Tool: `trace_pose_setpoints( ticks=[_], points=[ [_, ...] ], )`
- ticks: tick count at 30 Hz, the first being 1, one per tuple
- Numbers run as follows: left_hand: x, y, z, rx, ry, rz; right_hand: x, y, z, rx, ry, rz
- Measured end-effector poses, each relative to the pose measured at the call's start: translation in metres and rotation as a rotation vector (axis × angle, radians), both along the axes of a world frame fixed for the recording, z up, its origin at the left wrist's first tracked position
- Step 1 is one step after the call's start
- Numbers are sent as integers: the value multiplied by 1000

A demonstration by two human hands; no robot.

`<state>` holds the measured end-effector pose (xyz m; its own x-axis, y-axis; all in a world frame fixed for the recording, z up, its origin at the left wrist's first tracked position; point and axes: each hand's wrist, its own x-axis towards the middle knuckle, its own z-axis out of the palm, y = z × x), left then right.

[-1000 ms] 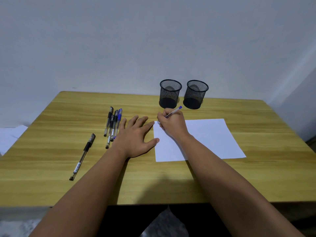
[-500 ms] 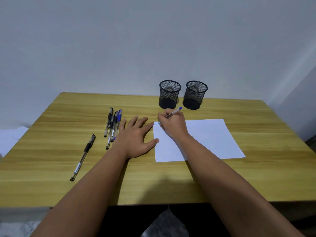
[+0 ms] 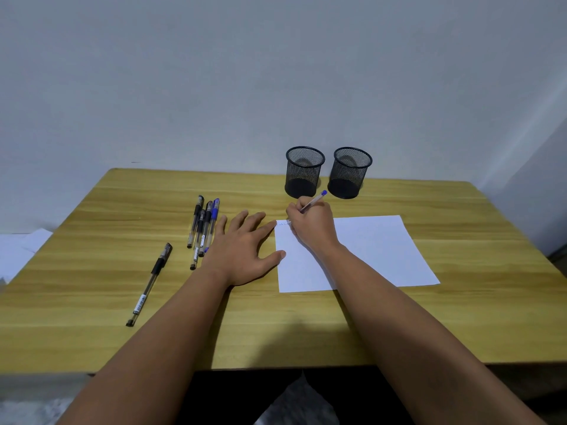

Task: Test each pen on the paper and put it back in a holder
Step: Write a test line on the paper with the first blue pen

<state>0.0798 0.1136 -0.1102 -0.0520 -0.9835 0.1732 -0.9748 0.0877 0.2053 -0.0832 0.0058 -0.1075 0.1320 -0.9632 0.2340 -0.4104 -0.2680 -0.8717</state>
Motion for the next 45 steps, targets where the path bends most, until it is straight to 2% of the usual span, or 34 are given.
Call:
trace_pose_setpoints(
  ticks=[9,14,17,21,23,25,27,31,34,41,45],
  points=[
    [0,-1,0,9,0,0,-1,1,3,26,-20,-4],
    [-1,1,2,13,14,7,-4,-5,12,261,-356,-71],
    [-1,1,3,20,8,3,-7,-7,23,375,-464,-3],
    [-3,3,6,37,6,5,-7,-5,46,291,-591,-19],
    [-4,6,8,-19,56,24,-11,-1,57,260,-563,-17],
    [-2,9,13,-179,103,95,-14,8,69,294,-499,14],
    [4,9,19,-283,64,207,-19,15,77,375,-482,68],
    [22,8,30,-118,-62,369,-26,26,79,414,-501,80],
    [25,8,36,-59,-92,344,-31,32,72,374,-473,64],
    [20,3,36,-52,-78,255,-43,46,65,407,-441,112],
    [17,3,40,-118,14,215,-50,53,61,385,-415,106]
  ],
)
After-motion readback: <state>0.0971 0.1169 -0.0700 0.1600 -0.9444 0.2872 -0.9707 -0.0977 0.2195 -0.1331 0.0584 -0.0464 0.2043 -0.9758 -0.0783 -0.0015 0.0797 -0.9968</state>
